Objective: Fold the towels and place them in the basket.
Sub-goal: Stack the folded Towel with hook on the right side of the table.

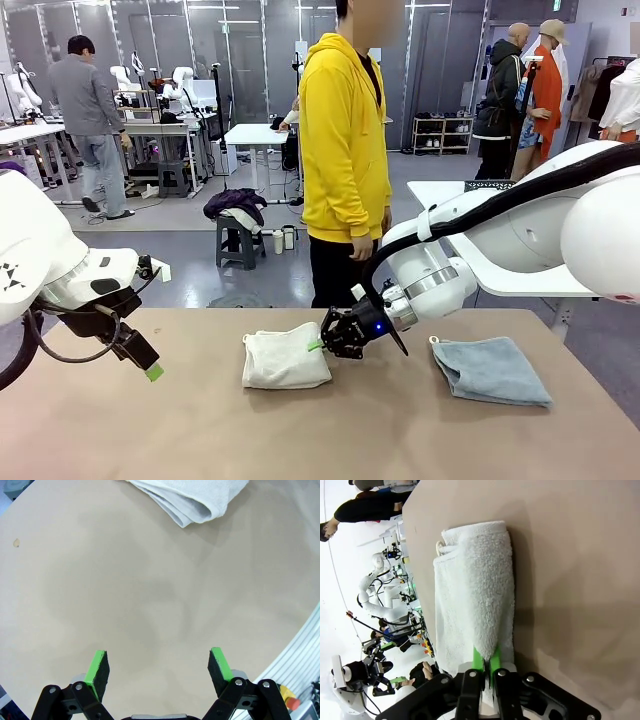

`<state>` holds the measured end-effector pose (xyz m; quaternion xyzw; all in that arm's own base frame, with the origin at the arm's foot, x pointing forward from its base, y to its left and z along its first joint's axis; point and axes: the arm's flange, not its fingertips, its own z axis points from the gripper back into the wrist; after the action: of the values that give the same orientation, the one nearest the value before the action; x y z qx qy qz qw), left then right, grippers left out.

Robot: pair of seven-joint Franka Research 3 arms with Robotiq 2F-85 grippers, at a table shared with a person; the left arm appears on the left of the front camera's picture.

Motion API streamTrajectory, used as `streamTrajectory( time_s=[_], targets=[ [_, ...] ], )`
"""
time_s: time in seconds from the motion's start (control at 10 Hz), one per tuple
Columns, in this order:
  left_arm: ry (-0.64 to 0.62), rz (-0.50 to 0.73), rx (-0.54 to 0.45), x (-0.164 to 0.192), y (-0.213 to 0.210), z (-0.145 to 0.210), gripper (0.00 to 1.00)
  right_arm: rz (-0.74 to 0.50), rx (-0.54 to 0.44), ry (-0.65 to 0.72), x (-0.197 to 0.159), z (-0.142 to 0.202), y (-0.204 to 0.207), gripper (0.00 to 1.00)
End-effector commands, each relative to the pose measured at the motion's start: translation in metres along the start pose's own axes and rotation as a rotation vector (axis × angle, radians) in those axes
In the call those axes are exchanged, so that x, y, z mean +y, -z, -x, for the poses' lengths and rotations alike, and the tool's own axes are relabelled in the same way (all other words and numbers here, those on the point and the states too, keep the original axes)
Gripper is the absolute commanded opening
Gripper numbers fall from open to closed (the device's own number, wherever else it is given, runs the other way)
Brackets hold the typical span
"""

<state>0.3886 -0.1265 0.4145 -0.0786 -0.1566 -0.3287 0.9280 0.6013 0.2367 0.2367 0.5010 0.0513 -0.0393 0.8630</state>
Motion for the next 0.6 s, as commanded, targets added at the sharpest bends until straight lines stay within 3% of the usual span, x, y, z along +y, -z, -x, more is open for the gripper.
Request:
streamTrajectory(
  time_s=[0.0,0.4,0.5],
  targets=[
    [-0.008,-0.012,0.01,0.0,0.0,-0.002,1.0,0.004,-0.012,-0.004,0.0,0.013,0.002,0.0],
    [-0.008,-0.012,0.01,0.0,0.0,-0.002,1.0,0.0,0.0,0.0,0.0,0.0,0.0,0.0],
    [-0.008,-0.012,0.01,0.0,0.0,-0.002,1.0,0.002,0.002,0.001,-0.001,0.001,0.0,0.06]
  ],
)
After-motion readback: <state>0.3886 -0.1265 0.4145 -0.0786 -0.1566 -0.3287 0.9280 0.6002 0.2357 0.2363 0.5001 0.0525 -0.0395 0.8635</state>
